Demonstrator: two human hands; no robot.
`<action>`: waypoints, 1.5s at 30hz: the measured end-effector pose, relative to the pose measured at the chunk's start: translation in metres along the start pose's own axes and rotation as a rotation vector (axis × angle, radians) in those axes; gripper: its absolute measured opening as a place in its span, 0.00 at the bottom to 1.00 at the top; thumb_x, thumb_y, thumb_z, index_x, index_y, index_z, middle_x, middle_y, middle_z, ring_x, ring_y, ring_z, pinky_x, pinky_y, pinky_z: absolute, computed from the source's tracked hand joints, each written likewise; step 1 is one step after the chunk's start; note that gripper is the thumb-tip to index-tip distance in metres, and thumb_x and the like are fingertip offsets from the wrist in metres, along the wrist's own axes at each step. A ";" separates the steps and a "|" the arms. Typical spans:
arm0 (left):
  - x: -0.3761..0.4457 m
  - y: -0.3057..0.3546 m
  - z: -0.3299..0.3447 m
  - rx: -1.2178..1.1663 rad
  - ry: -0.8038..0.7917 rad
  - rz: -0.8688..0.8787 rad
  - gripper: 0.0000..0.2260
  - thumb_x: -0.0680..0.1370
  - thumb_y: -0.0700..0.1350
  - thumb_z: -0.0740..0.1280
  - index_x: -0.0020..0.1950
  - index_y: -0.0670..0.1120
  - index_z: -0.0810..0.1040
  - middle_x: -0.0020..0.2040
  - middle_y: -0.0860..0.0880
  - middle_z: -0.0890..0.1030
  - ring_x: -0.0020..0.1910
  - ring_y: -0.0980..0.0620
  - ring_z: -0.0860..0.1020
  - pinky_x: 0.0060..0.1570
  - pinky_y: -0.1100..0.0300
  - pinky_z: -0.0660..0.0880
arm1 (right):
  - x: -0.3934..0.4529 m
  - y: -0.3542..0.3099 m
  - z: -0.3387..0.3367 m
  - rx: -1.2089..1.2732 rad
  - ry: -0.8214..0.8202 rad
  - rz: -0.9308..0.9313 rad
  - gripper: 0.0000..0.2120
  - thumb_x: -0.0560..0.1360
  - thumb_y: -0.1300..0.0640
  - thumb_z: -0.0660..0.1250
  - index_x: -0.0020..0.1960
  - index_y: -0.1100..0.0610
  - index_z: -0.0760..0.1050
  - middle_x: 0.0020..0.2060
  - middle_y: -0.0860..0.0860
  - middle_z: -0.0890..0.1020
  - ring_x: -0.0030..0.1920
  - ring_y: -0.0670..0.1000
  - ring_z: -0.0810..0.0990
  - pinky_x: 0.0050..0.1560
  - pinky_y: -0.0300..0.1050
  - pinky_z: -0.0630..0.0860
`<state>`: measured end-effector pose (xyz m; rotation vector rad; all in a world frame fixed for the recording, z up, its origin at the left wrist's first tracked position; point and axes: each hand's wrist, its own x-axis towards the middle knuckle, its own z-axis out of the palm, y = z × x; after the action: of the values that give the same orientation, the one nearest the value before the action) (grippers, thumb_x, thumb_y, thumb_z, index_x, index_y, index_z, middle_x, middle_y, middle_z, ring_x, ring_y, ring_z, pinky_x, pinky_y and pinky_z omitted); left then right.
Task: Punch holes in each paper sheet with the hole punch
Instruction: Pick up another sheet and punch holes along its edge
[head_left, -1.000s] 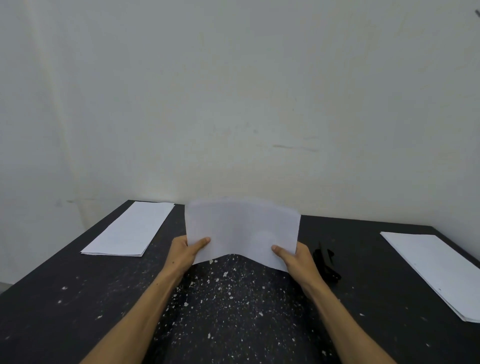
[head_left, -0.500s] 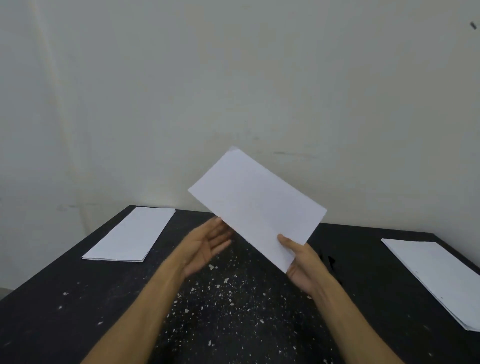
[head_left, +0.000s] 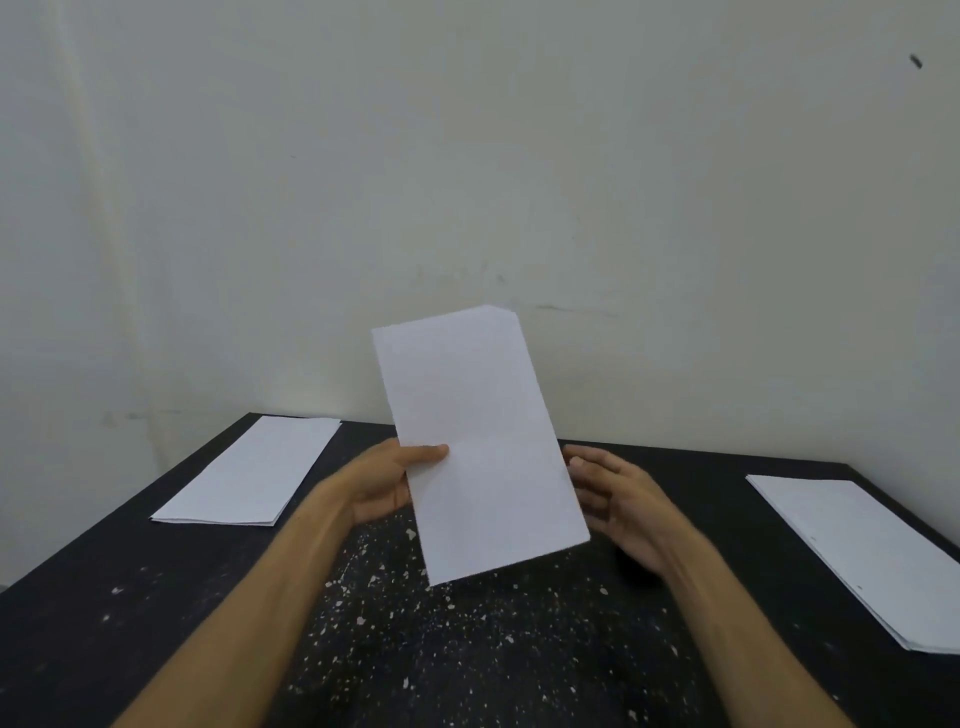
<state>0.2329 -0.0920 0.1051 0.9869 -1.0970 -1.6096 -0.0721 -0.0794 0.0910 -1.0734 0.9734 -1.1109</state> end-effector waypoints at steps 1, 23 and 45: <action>-0.001 0.003 -0.001 0.040 -0.020 -0.034 0.15 0.81 0.37 0.67 0.68 0.39 0.77 0.63 0.41 0.83 0.60 0.43 0.83 0.58 0.51 0.81 | -0.001 -0.007 -0.002 -0.068 -0.053 0.017 0.18 0.79 0.56 0.73 0.68 0.56 0.79 0.60 0.58 0.86 0.61 0.60 0.85 0.63 0.60 0.81; 0.021 -0.061 0.059 -0.113 -0.005 -0.062 0.12 0.83 0.37 0.64 0.66 0.38 0.79 0.61 0.40 0.84 0.63 0.40 0.81 0.63 0.43 0.78 | -0.011 0.013 -0.032 -0.161 0.070 0.028 0.15 0.78 0.62 0.73 0.65 0.57 0.79 0.57 0.54 0.88 0.57 0.59 0.87 0.61 0.62 0.81; 0.114 -0.144 0.192 1.031 0.230 0.310 0.21 0.78 0.62 0.67 0.67 0.53 0.75 0.55 0.49 0.76 0.51 0.53 0.77 0.54 0.55 0.76 | -0.062 -0.002 -0.228 -0.276 0.480 0.238 0.09 0.78 0.66 0.71 0.58 0.60 0.80 0.53 0.59 0.87 0.52 0.62 0.86 0.47 0.54 0.82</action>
<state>-0.0108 -0.1345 0.0084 1.4922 -1.8444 -0.5915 -0.3032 -0.0556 0.0490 -0.8897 1.6295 -1.0767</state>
